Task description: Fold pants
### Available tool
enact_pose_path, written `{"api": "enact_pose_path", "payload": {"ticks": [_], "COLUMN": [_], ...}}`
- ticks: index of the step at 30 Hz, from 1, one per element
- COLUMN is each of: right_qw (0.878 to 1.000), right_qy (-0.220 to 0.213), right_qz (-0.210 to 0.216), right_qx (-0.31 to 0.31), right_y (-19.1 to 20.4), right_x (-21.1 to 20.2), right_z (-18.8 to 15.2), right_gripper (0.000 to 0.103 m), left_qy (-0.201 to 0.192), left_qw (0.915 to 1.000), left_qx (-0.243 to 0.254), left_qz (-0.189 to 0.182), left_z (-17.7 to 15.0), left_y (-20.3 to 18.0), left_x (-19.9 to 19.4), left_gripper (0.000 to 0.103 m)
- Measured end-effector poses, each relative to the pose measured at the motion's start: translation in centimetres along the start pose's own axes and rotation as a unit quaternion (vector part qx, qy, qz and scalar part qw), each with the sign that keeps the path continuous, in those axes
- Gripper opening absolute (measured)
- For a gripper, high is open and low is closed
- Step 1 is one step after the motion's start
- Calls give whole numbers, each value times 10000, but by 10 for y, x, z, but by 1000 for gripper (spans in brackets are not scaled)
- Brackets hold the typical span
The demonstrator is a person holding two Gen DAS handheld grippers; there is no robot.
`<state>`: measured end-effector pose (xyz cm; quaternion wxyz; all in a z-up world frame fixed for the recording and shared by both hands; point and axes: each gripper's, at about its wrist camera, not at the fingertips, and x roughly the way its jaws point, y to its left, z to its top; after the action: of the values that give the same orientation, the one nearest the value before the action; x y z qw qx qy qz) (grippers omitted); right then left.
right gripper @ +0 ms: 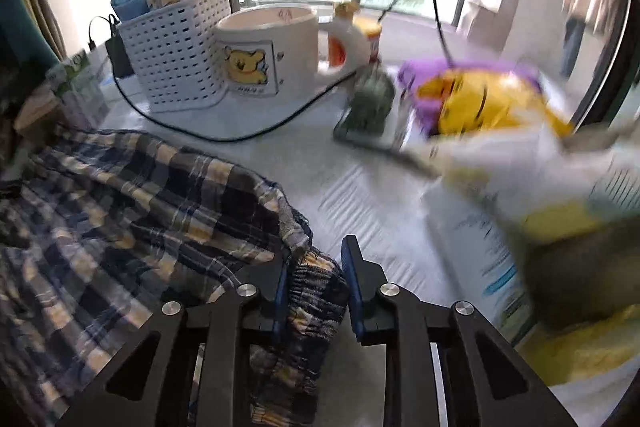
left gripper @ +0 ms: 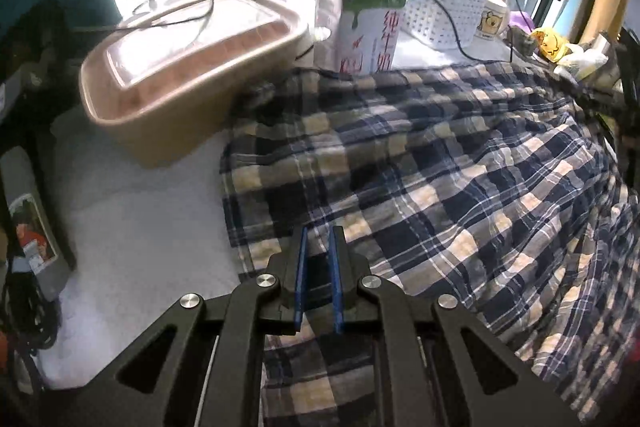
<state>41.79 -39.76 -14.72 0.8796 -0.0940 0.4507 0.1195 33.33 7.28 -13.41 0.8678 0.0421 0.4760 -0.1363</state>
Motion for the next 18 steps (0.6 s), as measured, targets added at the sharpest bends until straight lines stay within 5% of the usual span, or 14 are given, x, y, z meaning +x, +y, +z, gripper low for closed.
{"api": "enact_pose_path", "payload": {"ticks": [8,11,14,16,18], "right_qw": [9991,9983,9968,9912,9821], "right_qy": [-16,-372,-636,-339,-102], "right_qz": [-395,-412,145,788,974], "right_qx": [-130,-202,-467,-1005,-1606], "right_y": [-1,6,30,65,102], "right_x": [12,-19,-50,-52,-46], "right_z": [16,20,22,22,17], "right_gripper": [33,40,40,40,40], "left_qy": [-196,-515,-554,-442,-292], "left_qw": [9973,9979,9983,9983,9984], "left_qx": [-232,-141,168,378,453], "left_qz": [662,368,64,-5,139], "left_z": [3,4,9,11,15], "left_y": [21,11,-11,-27,-31], "left_x": [-10,-30,-32,-24,-9], "left_gripper": [10,10,10,10,10]}}
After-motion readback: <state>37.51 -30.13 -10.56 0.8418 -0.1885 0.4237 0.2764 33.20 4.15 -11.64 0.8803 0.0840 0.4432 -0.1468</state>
